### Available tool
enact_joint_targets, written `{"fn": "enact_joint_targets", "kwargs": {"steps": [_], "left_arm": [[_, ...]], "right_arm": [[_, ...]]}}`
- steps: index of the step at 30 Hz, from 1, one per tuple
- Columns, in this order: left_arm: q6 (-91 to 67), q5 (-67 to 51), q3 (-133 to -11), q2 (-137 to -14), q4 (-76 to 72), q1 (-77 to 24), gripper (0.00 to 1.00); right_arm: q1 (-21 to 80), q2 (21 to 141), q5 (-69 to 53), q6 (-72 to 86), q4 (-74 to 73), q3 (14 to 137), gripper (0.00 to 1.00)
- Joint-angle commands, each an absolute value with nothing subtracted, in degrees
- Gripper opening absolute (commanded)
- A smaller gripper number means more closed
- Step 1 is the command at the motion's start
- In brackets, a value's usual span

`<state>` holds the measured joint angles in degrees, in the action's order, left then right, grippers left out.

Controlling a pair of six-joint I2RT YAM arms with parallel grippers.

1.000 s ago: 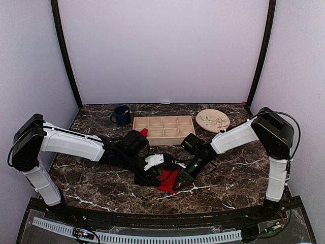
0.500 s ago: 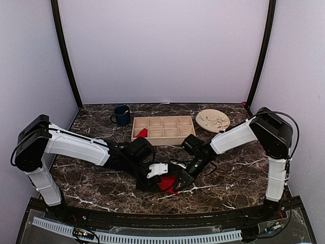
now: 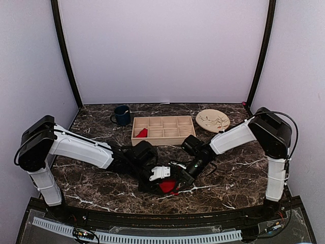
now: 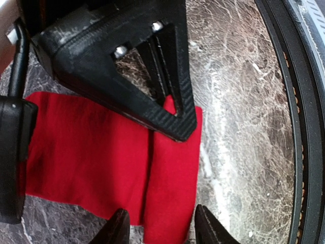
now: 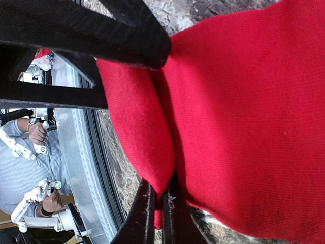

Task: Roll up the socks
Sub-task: Roll the sock at the center of the board.

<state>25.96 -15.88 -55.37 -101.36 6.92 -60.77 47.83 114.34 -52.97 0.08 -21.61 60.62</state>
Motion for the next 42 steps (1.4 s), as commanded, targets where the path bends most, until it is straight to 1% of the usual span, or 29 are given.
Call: {"fn": "enact_joint_targets", "kwargs": {"steps": [1,3,5,6,13,21,29,34,42], "left_arm": [[26.85,-14.82,-56.28,-101.39,4.58,-61.34,0.45],[27.04,-15.22,-56.63,-101.67,4.82,-61.30,0.40],[27.19,-15.66,-56.77,-101.86,5.24,-61.42,0.31],[27.31,-15.87,-56.71,-101.86,5.39,-61.43,0.28],[27.11,-17.11,-56.29,-101.77,6.59,-61.61,0.25],[27.11,-18.56,-57.46,-103.17,8.29,-61.70,0.08],[26.72,-20.03,-58.56,-104.18,10.26,-61.70,0.01],[25.63,-21.85,-59.21,-104.68,11.42,-60.53,0.00],[23.86,-26.79,-61.46,-106.24,14.36,-57.19,0.00]], "right_arm": [[47.38,116.09,-52.29,-0.50,-23.66,60.99,0.03],[47.45,116.11,-52.29,-0.53,-23.77,61.02,0.02],[47.44,116.15,-52.29,-0.61,-23.78,60.91,0.03],[47.40,116.11,-52.34,-0.62,-23.80,60.90,0.03],[47.44,116.35,-52.79,-0.62,-23.72,60.97,0.03],[47.30,116.32,-52.82,-0.55,-23.93,61.03,0.04],[46.94,115.52,-53.58,0.36,-22.52,59.46,0.13],[45.81,113.66,-54.61,2.52,-19.21,57.03,0.20],[44.02,109.38,-54.57,6.69,-13.24,53.04,0.22]]}}
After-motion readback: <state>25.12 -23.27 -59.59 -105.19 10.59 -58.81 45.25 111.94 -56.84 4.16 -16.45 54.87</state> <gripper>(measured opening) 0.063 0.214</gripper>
